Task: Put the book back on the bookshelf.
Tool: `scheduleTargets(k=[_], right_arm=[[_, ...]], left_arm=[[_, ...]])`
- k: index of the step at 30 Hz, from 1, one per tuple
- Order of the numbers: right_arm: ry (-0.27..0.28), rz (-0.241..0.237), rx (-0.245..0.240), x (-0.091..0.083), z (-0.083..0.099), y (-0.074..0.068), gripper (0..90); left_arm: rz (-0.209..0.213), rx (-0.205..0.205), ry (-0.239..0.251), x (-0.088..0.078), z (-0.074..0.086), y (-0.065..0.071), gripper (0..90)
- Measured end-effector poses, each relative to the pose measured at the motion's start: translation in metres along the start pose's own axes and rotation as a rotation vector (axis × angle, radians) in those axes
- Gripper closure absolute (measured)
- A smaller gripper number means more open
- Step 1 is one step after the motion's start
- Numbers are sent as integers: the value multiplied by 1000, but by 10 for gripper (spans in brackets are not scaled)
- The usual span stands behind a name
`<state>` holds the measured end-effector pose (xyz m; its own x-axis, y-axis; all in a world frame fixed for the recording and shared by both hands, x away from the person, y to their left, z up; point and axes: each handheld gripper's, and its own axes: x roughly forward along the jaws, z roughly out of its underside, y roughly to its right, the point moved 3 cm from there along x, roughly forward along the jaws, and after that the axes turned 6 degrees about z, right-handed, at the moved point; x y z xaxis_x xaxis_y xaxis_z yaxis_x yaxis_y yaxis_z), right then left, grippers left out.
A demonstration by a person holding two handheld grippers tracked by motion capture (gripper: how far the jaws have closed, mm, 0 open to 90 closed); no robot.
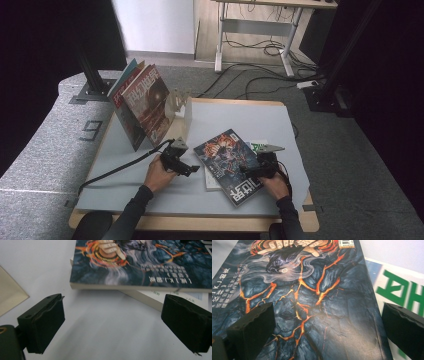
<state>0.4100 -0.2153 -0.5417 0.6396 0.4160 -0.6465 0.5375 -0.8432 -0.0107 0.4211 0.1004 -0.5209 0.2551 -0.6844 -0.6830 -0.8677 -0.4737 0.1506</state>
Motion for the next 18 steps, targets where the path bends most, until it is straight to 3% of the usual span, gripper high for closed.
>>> scheduleTargets(k=[9,18], right_arm=[[1,-52,-42,1,0,-19,0],[10,-89,-69,2,0,-31,0]], left_arm=[[-7,11,-15,7,-13,-7,54],[8,-5,-64,23,-10,-11,47]])
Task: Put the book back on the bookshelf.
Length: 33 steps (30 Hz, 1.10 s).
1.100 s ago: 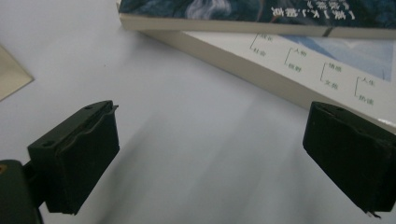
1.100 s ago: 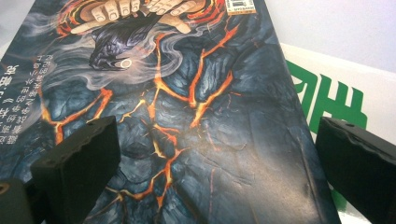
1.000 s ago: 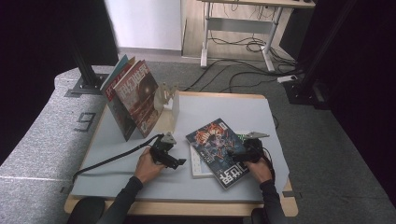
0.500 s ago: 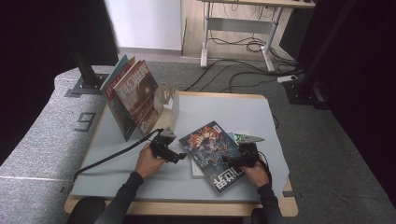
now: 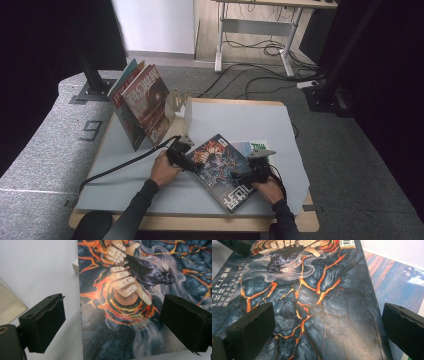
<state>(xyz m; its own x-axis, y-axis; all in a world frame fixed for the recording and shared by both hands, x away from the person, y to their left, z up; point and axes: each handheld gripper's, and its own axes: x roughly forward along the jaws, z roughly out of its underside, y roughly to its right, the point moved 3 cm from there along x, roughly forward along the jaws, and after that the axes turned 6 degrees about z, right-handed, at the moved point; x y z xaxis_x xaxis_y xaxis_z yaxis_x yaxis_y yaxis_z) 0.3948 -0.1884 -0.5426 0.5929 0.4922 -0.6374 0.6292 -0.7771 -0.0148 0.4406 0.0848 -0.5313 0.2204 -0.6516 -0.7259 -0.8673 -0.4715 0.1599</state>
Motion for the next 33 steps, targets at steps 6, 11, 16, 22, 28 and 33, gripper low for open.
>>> scheduleTargets(k=[6,11,16,22,28,33], right_arm=[[-6,37,-33,-12,5,5,0],[-2,71,-23,-26,16,14,0],[9,95,-12,-40,28,19,0],[16,111,0,-52,40,18,0],[18,119,11,-62,49,17,0],[16,128,25,-69,56,17,0]], left_arm=[[33,-17,9,3,-1,-2,49],[65,-21,22,6,0,0,55],[80,-25,22,7,0,-1,54],[81,-41,20,10,-3,-5,33],[106,-67,20,14,-5,-10,18],[117,-65,21,14,-5,-10,30]])
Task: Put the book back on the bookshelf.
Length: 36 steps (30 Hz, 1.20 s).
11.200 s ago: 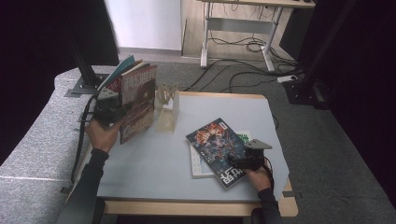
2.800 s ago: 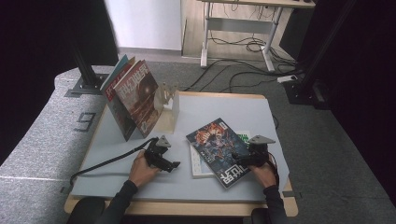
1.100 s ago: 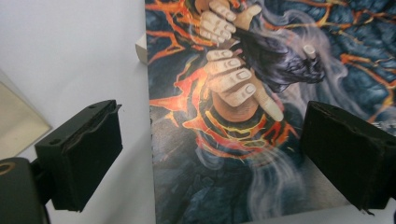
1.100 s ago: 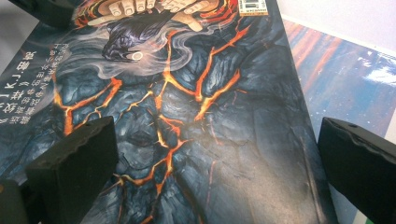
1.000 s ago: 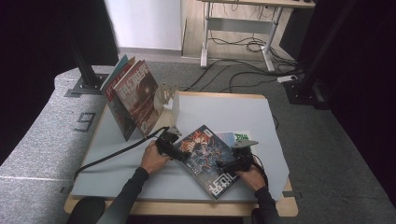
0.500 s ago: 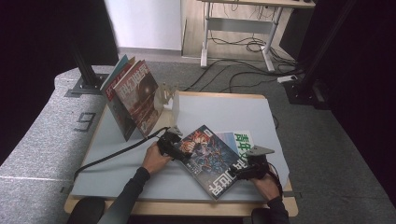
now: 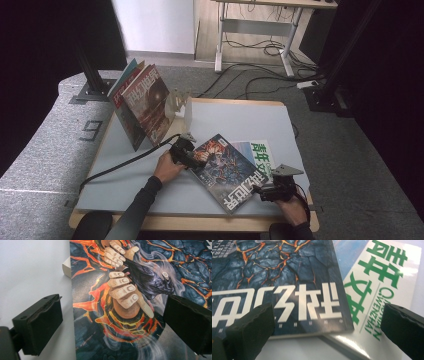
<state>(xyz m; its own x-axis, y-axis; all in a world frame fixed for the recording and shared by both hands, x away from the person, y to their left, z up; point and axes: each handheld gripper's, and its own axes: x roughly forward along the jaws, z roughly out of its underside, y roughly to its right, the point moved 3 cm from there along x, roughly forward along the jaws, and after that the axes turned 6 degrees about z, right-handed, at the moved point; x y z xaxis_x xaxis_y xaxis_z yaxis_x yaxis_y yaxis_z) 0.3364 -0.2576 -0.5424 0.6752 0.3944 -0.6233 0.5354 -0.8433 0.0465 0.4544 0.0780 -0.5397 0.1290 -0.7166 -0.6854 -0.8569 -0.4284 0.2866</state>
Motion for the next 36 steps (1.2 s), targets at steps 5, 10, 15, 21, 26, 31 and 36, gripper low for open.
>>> scheduleTargets(k=[5,10,15,21,26,31,36], right_arm=[[-6,3,-1,-3,3,0,0],[-11,6,-2,-4,5,0,0],[-22,7,-11,-4,6,0,0],[-23,2,-12,-3,5,1,0],[-22,5,2,-3,6,3,0],[-21,22,6,-3,6,6,0],[-18,39,16,-4,6,9,0]], left_arm=[[-1,22,7,-1,1,4,64],[15,10,4,-1,1,4,77],[16,6,0,-1,1,5,82],[3,-11,-4,-1,1,6,83],[-12,-9,-7,-2,3,10,81],[-22,0,-15,-4,5,13,77],[-19,-1,-14,-6,9,17,75]])
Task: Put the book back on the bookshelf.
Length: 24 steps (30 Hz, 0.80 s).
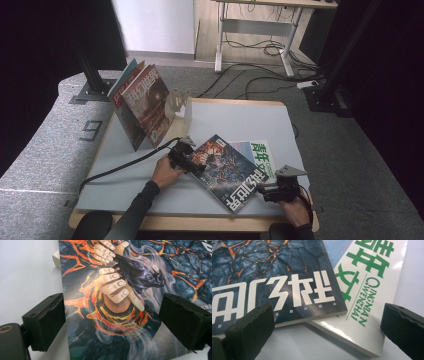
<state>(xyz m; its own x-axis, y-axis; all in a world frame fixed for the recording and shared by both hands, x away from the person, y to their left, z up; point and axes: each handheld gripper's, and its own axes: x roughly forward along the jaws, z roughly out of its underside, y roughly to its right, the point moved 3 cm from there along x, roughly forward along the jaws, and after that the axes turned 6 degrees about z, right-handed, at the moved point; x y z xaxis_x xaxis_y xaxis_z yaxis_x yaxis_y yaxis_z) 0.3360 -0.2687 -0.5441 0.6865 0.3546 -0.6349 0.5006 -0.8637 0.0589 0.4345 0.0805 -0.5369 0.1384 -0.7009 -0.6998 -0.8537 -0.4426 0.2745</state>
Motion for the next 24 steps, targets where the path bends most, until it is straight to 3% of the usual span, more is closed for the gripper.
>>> scheduleTargets(k=[15,24], right_arm=[[4,70,25,4,-7,13,0],[-5,76,56,12,-13,23,0]], left_arm=[[-4,11,-14,-9,19,14,70],[-2,12,-18,-14,31,24,61]])
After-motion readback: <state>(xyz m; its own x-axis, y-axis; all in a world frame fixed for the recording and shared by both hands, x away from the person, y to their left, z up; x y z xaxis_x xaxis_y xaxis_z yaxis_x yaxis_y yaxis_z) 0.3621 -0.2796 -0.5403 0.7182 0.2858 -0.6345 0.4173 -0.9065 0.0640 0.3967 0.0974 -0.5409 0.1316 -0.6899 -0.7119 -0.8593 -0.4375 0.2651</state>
